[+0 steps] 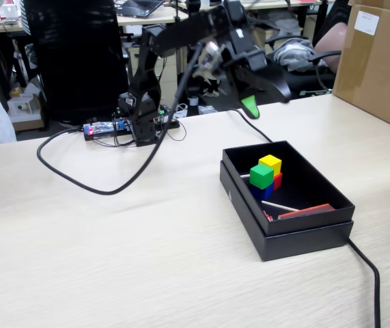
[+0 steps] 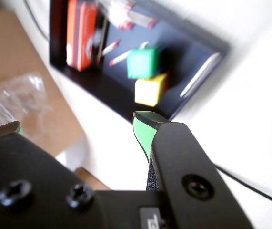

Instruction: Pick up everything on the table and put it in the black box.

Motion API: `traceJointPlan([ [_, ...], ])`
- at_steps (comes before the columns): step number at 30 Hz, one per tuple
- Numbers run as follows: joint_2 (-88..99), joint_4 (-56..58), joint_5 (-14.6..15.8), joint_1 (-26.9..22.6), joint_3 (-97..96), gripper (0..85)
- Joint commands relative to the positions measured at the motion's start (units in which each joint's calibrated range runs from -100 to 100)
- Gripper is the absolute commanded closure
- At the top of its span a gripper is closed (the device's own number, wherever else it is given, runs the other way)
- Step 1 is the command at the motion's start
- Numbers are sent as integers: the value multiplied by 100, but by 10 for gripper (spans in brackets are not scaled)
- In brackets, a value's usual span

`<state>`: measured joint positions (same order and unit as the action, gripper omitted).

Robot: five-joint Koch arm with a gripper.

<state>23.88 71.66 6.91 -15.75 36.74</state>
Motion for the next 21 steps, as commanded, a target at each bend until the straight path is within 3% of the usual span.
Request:
traceJointPlan([
  [1,2001,-34,-166,317,-383,387],
  [6,3573,-224,-293,933,-1852,370],
  [12,5466,-1788,-547,1392,-4925,354],
  [21,7508,-3412,-635,1446,-8298,354],
])
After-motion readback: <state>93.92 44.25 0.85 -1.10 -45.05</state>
